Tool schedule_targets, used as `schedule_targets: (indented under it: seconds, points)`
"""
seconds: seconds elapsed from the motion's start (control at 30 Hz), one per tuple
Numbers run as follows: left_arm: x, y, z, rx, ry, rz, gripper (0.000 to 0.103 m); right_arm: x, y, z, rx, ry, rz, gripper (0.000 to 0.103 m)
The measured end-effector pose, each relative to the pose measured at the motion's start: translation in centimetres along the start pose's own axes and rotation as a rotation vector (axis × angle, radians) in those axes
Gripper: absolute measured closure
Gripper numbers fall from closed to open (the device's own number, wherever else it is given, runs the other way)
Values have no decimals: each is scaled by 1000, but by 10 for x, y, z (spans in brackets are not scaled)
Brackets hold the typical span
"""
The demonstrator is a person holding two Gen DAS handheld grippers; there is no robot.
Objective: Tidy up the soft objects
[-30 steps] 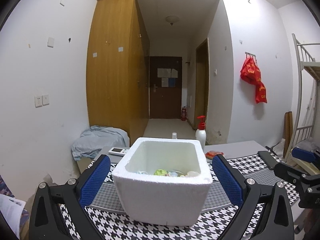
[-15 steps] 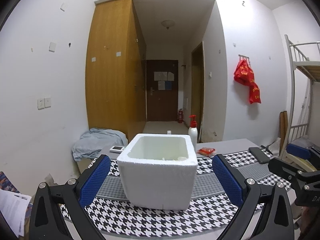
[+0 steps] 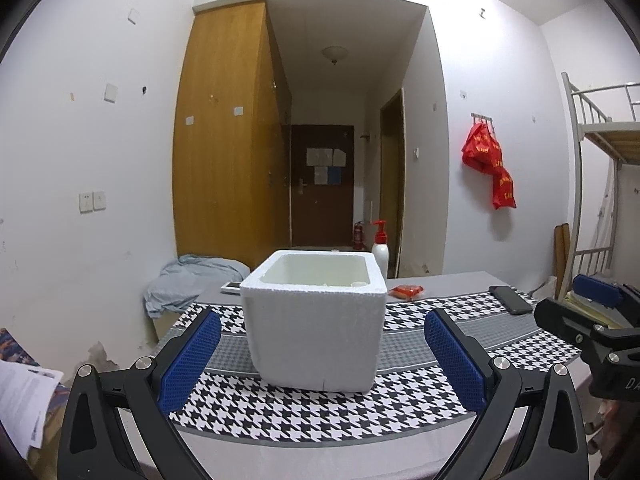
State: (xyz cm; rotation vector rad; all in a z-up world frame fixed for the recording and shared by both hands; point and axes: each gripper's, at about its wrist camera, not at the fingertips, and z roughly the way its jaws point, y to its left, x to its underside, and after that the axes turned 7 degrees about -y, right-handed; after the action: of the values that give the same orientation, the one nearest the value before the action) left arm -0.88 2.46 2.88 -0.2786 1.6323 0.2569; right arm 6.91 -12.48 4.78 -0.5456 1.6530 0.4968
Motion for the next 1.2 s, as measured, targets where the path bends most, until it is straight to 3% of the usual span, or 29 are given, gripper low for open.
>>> schedule_targets:
  seconds: [0.67, 1.03, 1.2]
  points:
    - [42, -1, -23, 7, -20, -3, 1, 40, 4, -19, 15, -22, 38, 4]
    - [45, -3, -48, 41, -45, 3, 1, 54, 10, -29, 8, -4, 55, 4]
    - [42, 0, -63, 13, -81, 0, 1, 51, 16, -41, 11, -19, 47, 4]
